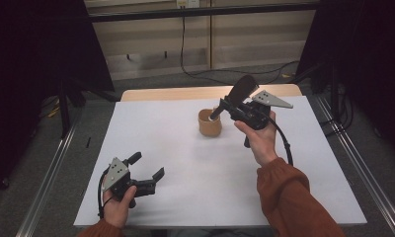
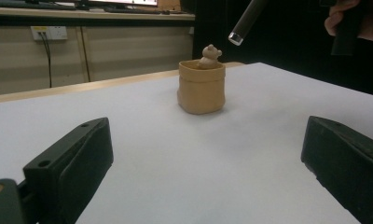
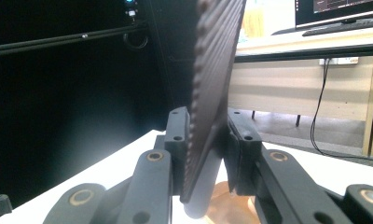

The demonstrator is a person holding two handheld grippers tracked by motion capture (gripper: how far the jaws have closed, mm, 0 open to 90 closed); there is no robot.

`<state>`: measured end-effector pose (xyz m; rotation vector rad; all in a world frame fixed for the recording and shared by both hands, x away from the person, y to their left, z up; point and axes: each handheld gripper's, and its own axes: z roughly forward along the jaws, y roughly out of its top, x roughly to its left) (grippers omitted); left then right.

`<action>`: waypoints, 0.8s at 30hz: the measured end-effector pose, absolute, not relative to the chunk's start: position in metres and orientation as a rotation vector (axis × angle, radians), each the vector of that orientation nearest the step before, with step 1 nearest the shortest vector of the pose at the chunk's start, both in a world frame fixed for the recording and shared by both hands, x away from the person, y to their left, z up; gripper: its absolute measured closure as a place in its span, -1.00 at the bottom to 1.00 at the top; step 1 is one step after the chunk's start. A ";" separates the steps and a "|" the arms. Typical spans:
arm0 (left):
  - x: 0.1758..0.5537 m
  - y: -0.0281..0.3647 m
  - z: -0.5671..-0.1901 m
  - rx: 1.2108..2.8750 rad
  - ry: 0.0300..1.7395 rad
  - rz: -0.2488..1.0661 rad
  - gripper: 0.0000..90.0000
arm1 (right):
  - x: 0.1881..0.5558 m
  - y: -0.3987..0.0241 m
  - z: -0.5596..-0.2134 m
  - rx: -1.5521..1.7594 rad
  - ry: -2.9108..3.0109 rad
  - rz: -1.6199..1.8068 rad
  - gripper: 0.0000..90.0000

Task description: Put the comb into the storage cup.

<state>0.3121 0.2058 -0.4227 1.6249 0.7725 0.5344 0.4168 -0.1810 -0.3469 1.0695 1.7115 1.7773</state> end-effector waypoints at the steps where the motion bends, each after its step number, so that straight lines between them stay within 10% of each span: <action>1: 0.312 0.206 -0.423 1.628 0.771 0.535 -0.95 | 0.418 -0.180 -0.346 1.069 1.715 1.777 0.63; 24: 0.313 0.209 -0.423 1.614 0.779 0.528 -0.95 | 0.453 -0.178 -0.347 1.102 1.748 1.685 0.63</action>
